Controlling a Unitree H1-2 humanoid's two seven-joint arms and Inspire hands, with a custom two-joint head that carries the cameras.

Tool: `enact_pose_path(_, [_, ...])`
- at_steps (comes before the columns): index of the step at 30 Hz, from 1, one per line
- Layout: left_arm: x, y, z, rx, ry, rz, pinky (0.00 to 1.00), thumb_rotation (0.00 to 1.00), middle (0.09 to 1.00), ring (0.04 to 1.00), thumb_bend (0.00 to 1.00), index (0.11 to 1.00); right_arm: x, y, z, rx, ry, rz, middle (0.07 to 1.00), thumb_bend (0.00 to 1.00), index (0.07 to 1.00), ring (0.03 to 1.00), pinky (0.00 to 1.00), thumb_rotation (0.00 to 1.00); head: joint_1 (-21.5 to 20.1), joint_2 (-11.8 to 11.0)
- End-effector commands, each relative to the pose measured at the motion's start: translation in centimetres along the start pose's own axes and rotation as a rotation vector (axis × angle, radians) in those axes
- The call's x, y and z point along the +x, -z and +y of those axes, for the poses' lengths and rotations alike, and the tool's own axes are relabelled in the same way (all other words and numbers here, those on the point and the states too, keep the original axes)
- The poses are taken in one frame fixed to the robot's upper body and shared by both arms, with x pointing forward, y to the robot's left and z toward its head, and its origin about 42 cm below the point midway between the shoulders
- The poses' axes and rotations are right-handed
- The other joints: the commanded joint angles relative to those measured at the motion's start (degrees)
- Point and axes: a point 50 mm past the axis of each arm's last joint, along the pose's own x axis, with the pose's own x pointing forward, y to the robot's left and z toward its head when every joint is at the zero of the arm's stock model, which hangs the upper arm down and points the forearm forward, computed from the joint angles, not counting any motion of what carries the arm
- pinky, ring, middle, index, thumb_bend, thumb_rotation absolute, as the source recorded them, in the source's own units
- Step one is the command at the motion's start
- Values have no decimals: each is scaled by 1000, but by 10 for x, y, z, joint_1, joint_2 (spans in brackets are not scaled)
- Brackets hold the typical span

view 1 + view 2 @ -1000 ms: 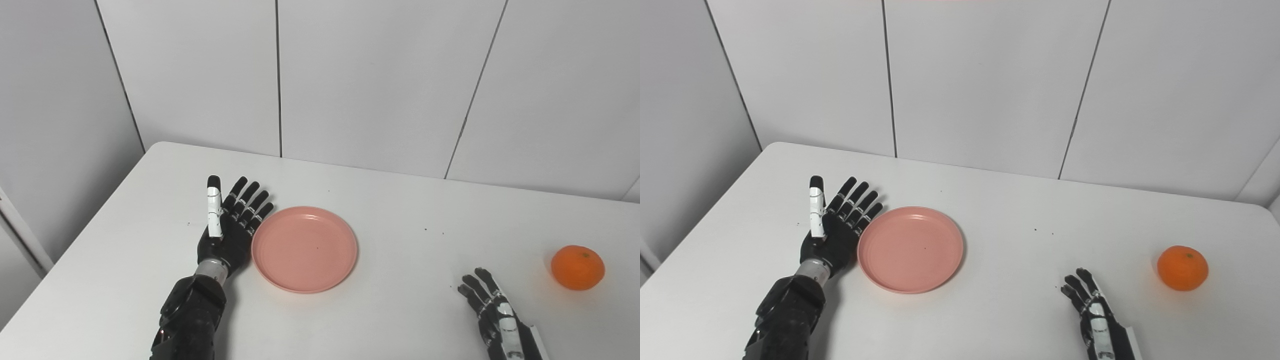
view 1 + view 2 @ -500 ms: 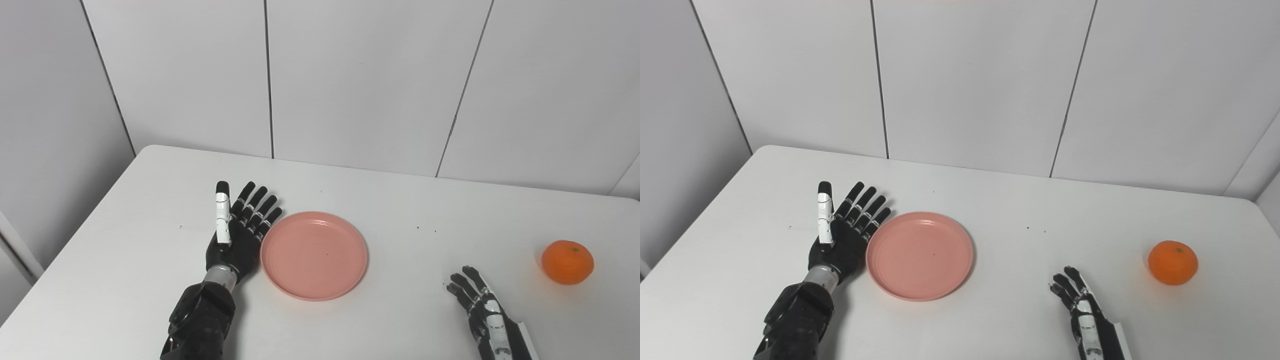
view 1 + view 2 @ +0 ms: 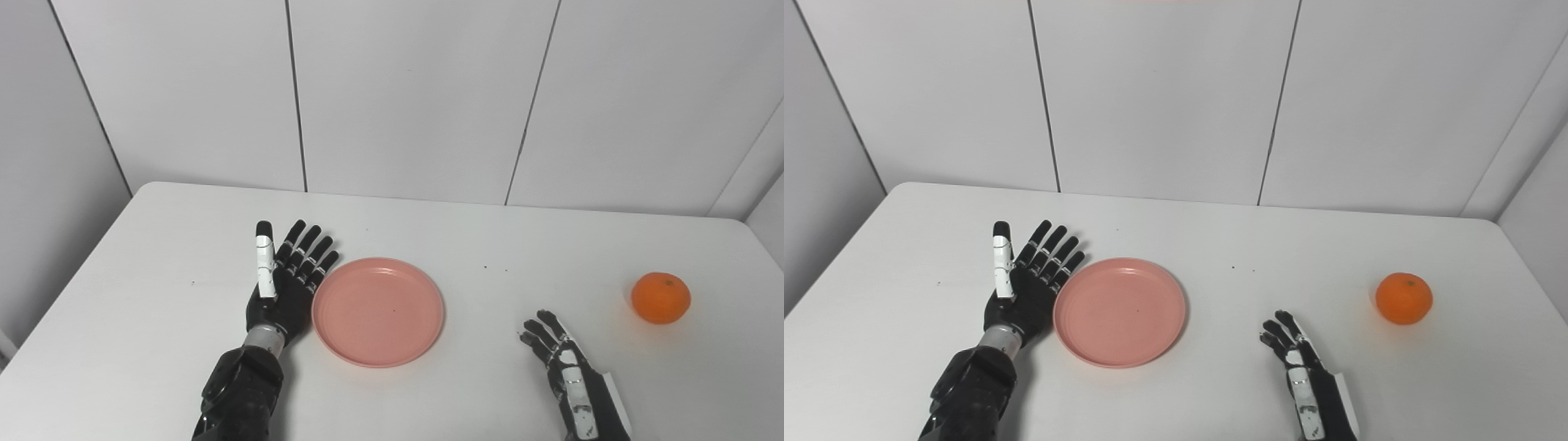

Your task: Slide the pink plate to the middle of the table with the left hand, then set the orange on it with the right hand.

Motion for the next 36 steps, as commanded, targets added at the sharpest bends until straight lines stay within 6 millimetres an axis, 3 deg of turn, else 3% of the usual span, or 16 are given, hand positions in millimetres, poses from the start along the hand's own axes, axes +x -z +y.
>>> enact_pose_path(1, [-9,35,19,-2,-110,134,874,741,907,881,826,912,-4,13,19,42,-25,74,857,882,893,848,945,930,-5,-1])
enact_pose_path(12, [-12,52,13,-38,-99,140,906,740,924,899,808,924,0,16,30,52,-26,78,861,883,899,852,950,923,-39,-5])
enact_pose_path(36, [-13,50,18,-103,-80,131,952,740,930,922,780,945,7,24,55,61,-47,82,863,891,905,849,984,913,-117,-24])
